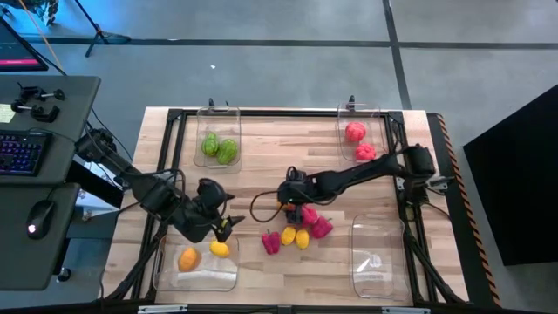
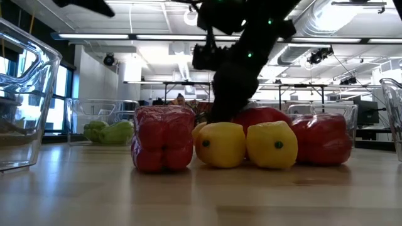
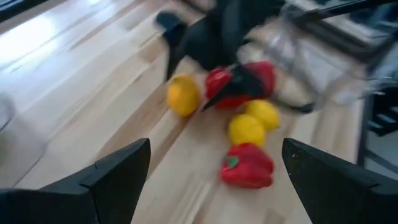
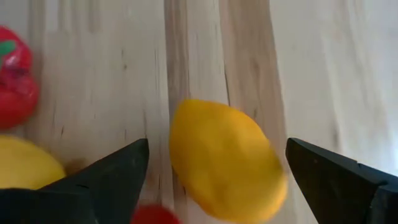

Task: Sort produce into baskets
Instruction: Put the yellow lemon into the bottom left transparent bin

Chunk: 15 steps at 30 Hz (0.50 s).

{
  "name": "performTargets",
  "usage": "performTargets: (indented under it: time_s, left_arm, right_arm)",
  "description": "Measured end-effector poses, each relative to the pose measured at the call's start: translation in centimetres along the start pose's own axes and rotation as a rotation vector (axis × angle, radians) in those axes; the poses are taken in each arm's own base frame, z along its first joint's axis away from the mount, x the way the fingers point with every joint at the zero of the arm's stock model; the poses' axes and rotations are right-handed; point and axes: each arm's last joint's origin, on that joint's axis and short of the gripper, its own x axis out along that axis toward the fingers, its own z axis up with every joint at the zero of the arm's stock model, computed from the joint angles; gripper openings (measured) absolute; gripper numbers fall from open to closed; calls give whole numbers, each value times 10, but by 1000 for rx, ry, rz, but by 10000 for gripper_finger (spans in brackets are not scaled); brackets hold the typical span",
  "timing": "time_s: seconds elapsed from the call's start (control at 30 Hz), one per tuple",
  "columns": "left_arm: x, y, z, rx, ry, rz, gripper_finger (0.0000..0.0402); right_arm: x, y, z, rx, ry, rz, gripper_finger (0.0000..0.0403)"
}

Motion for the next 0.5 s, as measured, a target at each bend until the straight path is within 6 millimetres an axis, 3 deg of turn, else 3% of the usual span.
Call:
performTargets:
  time_s: [0.17, 0.33, 0.4, 0.5]
  left_arm:
    - [0, -3, 2, -6, -18, -30, 351]
    - [-8, 0, 8, 0, -50, -47, 351]
    - [-15, 4, 14, 6, -99, -54, 351]
    - [-34, 16, 28, -25, -219, -48, 351]
  right_arm:
    - [14, 2, -7, 49, 47, -6, 331]
    - [13, 2, -4, 96, 20, -13, 236]
    - [10, 4, 3, 95, -3, -8, 203]
    - [-3, 12, 20, 95, -76, 51, 202]
